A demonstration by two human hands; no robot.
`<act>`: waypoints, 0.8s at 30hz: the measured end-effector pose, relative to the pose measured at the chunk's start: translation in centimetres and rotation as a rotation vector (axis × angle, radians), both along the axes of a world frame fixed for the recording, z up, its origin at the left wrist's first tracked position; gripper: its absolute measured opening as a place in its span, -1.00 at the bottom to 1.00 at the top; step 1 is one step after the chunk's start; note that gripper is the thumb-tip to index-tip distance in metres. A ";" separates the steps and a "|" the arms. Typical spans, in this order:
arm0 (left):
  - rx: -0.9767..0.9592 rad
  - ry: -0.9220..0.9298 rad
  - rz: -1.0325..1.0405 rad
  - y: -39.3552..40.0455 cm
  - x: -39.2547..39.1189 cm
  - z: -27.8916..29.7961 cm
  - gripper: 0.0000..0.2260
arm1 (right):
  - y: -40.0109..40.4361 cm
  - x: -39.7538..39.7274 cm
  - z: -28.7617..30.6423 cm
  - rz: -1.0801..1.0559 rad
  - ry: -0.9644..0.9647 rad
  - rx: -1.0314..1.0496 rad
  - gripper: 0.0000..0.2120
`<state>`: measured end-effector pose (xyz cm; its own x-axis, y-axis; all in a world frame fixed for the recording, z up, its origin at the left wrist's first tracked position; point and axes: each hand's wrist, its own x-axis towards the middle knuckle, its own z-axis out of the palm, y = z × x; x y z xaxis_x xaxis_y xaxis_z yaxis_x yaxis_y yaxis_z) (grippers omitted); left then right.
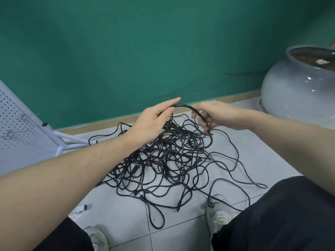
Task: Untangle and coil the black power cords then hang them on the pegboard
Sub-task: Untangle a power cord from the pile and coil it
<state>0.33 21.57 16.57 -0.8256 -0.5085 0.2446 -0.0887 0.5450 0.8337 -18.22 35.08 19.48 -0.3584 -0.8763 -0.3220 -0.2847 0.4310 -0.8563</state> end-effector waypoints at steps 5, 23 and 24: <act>-0.188 -0.297 -0.033 0.8 -1.3 0.7 -0.53 | -0.7 2.5 1.8 0.135 0.085 -0.047 -0.67; -0.189 -0.358 -0.088 -2.5 0.6 -1.4 -0.81 | 2.3 -3.2 0.5 -0.188 0.280 -0.177 -0.55; -0.183 -0.306 -0.091 -2.0 0.3 -0.8 -0.76 | 2.4 -3.8 0.0 -0.197 0.349 -0.130 -0.63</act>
<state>0.62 19.52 15.81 -0.9145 -0.4003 0.0594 -0.2631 0.6995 0.6645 -22.03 37.47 19.45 -0.5912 -0.8053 -0.0433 -0.4900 0.4013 -0.7739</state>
